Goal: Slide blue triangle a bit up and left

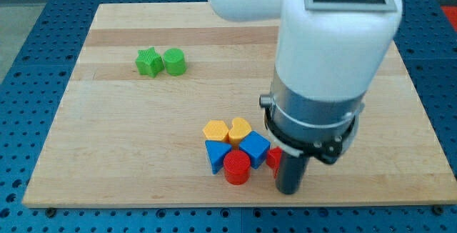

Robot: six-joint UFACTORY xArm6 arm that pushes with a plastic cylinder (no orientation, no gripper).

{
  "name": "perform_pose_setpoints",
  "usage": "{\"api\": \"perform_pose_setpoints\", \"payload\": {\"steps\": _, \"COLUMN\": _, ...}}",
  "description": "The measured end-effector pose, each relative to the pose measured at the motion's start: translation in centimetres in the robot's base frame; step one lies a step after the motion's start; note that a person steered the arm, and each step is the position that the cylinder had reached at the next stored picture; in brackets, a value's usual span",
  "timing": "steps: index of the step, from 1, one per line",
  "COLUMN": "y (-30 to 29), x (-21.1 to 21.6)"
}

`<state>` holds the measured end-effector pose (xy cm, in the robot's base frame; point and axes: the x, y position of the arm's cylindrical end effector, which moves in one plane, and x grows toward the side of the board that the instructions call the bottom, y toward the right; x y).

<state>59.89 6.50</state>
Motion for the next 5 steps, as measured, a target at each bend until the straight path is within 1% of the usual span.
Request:
{"api": "perform_pose_setpoints", "payload": {"steps": 1, "y": -0.4, "x": -1.5}}
{"api": "perform_pose_setpoints", "payload": {"steps": 2, "y": -0.4, "x": 0.3}}
{"api": "perform_pose_setpoints", "payload": {"steps": 3, "y": -2.9, "x": 1.6}}
{"api": "perform_pose_setpoints", "payload": {"steps": 4, "y": -6.3, "x": 1.2}}
{"api": "perform_pose_setpoints", "payload": {"steps": 5, "y": -9.5, "x": -0.2}}
